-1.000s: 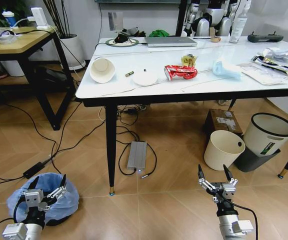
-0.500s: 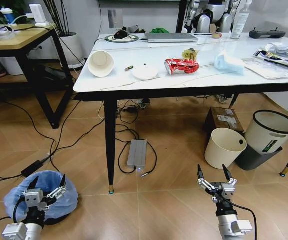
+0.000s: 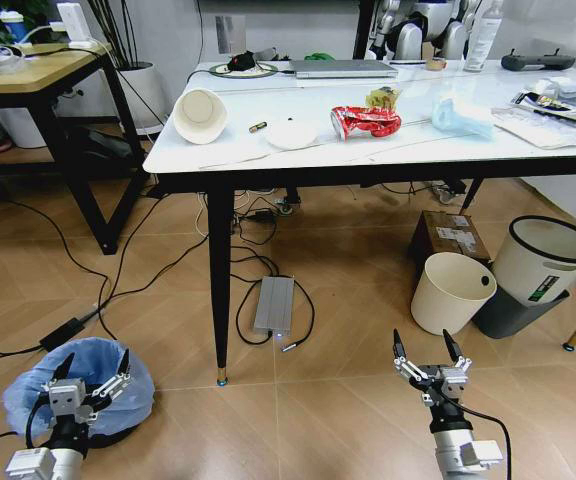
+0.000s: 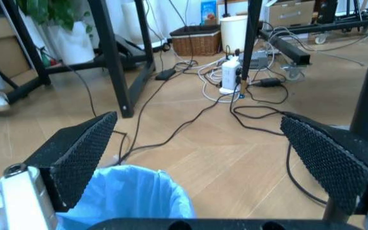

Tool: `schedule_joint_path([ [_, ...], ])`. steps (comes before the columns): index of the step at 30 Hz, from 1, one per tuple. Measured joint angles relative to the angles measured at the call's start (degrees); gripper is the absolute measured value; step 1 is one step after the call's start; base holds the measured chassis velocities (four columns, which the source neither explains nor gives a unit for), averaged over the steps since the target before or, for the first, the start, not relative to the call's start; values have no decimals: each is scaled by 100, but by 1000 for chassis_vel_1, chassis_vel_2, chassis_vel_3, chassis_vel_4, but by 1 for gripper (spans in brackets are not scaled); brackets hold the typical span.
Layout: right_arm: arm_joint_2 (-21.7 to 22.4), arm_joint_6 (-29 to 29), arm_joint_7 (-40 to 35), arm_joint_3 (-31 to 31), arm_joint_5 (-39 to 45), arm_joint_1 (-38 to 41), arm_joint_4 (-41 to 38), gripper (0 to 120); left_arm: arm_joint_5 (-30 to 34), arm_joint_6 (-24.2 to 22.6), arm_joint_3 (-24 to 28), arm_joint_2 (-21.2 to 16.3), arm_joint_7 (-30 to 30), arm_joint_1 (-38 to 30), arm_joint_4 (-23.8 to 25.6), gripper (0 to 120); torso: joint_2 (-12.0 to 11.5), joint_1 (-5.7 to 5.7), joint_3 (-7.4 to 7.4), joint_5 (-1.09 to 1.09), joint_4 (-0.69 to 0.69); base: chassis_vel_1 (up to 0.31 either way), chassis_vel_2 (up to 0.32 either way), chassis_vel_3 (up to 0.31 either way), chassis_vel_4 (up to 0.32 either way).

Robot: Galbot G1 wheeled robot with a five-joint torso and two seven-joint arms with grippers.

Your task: Pick up the trash bin and place the trash from the table into it.

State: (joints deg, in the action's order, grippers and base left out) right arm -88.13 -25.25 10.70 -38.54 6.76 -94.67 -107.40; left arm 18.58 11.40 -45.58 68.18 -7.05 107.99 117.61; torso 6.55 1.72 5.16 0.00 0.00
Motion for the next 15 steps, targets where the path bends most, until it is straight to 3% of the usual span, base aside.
schedule_joint_path([
  [10,60,0,21,75,-5,26,-33,100,-221,63,-181,-20,285,125,82,100,22,3,17,0,1,0,0,0,0],
  [15,55,5,25,83,-18,24,-33,100,-226,41,-414,-328,516,171,76,100,33,6,25,-1,0,0,0,0,0],
])
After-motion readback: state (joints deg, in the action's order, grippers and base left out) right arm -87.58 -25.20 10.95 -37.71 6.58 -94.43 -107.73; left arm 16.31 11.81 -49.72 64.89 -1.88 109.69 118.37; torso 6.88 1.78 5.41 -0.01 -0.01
